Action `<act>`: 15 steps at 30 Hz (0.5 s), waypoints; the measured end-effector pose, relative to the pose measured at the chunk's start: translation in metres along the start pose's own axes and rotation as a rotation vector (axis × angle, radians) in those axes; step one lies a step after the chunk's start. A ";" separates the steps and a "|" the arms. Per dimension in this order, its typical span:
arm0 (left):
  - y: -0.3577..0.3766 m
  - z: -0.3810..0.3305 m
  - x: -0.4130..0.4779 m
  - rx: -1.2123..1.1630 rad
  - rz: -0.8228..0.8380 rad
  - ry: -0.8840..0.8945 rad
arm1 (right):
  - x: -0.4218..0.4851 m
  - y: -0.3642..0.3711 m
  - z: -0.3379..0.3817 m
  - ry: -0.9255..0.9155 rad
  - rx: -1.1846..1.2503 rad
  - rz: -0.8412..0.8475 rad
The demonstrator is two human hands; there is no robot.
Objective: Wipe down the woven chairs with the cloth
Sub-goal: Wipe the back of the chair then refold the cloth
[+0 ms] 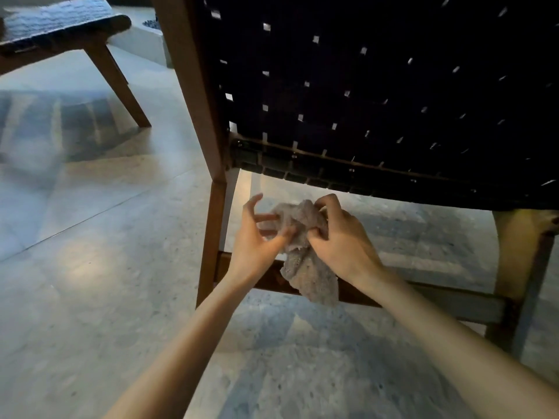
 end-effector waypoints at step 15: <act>-0.018 0.044 0.010 0.321 -0.085 -0.062 | 0.043 0.067 -0.026 0.097 0.467 -0.405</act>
Point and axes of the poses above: each hand's wrist, its own x-axis towards the middle knuckle, its own y-axis out of the palm, z = x × y, the point moved 3 cm from there along x, towards the middle knuckle, and after that the axes turned 6 degrees about x, right-handed, at the moved point
